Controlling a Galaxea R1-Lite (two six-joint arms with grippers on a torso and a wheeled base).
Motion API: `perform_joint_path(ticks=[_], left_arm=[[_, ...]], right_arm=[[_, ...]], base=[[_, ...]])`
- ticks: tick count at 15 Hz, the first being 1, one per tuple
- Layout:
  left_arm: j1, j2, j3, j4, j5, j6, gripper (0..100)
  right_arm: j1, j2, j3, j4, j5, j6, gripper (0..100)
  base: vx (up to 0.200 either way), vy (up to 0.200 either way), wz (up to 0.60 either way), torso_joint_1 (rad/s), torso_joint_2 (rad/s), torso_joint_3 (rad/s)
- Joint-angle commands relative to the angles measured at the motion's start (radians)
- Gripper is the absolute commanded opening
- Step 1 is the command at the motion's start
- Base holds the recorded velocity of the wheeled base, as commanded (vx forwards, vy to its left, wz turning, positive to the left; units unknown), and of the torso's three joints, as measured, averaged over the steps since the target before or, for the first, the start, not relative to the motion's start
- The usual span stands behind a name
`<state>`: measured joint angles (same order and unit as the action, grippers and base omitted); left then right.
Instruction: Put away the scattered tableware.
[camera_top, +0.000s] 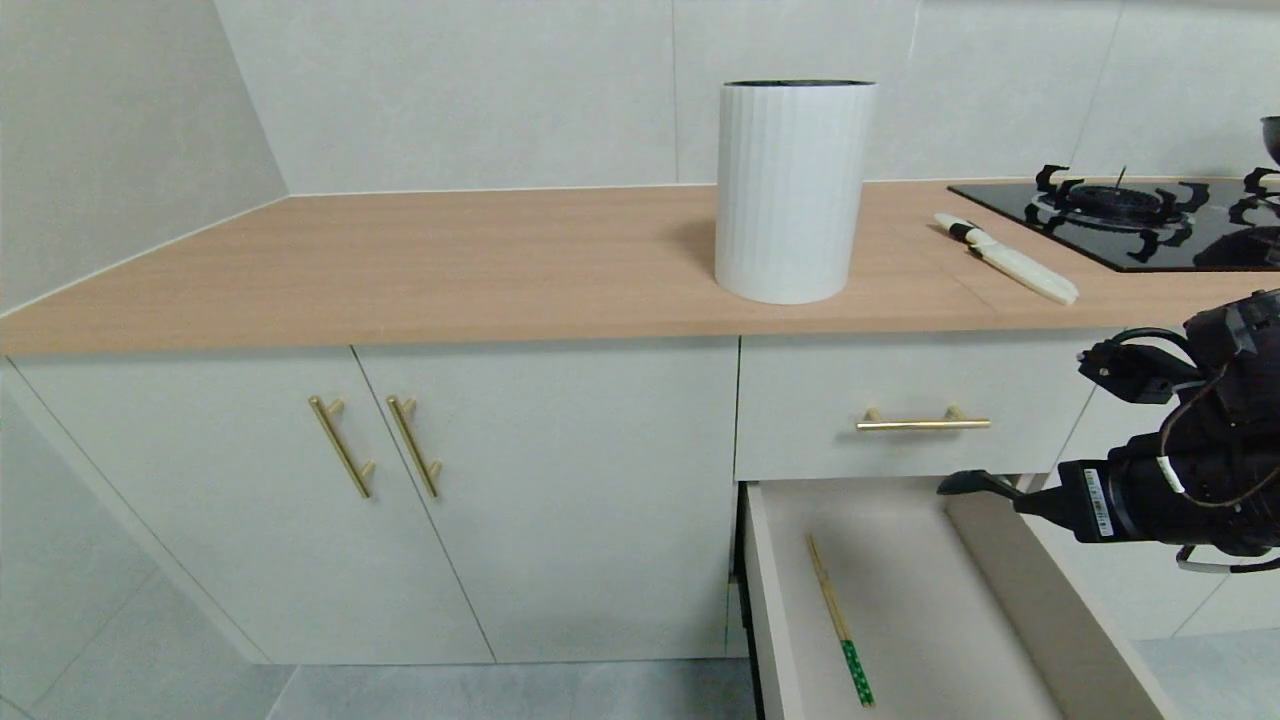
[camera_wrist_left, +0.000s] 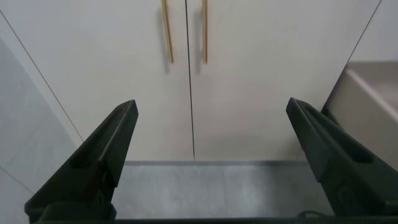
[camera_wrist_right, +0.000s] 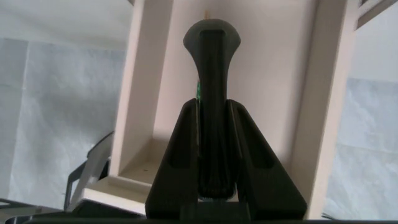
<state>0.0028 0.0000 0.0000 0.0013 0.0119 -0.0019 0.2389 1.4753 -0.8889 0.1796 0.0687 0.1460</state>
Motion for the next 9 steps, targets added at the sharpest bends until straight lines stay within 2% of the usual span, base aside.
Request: perform_joint_path(ticks=[1, 5, 9], left_arm=[[0.0, 0.0, 0.0, 0.0, 0.0, 0.0, 100], [0.0, 0.0, 0.0, 0.0, 0.0, -0.001, 100], [0.0, 0.0, 0.0, 0.0, 0.0, -0.001, 100]], right_arm=[[0.0, 0.003, 0.001, 0.0, 0.0, 0.0, 0], [0.0, 0.003, 0.001, 0.0, 0.0, 0.0, 0], [0.016, 0.007, 0.004, 0.0, 0.0, -0.006, 0]], base=[[0.0, 0.0, 0.0, -0.134, 0.46, 0.32], [0.0, 0.0, 0.0, -0.098, 0.4, 0.31], [0.0, 0.0, 0.0, -0.021, 0.08, 0.067]])
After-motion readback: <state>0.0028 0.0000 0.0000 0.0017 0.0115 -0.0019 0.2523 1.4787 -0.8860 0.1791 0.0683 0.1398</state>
